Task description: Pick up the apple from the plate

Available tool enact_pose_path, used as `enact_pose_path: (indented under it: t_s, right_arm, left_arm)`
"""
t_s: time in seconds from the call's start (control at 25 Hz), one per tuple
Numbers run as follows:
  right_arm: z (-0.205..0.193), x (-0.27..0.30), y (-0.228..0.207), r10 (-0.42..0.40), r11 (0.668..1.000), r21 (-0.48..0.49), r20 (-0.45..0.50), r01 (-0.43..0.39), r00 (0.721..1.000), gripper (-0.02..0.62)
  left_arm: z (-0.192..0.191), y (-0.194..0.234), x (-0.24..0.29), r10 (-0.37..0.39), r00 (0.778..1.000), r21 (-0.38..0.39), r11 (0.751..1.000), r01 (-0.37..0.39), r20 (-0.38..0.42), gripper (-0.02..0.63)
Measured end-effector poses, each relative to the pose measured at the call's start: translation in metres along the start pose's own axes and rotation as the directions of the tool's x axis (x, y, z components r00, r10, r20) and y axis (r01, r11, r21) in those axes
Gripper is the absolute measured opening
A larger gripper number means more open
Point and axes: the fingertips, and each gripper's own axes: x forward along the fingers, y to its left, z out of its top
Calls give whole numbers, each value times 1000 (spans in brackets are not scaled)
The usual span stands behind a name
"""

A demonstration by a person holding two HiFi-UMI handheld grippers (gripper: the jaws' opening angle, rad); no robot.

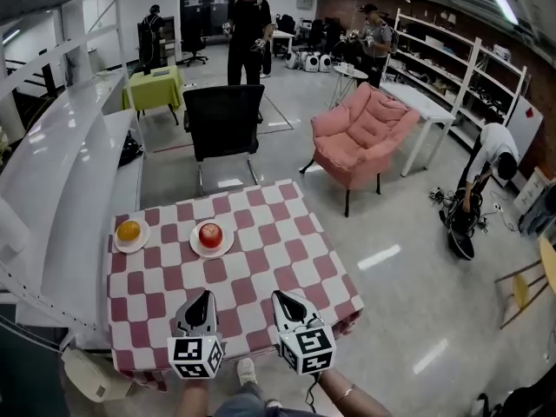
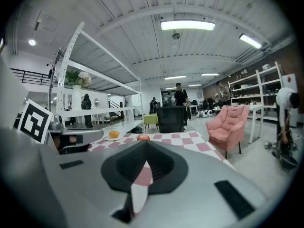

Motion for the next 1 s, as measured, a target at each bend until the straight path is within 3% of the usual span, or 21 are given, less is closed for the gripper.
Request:
enact_pose_path:
  t_s: [0.88,1.0]
  right_arm:
    - [21,127,-13,-31,1000,2,-47,31,998,9]
    - [22,138,-16,-41,999,-2,-52,41,998,9]
  left_arm:
    - [8,78,119,-34,998,19,999,35,-53,20]
    - [7,86,132,-38,997,25,999,40,-62,51]
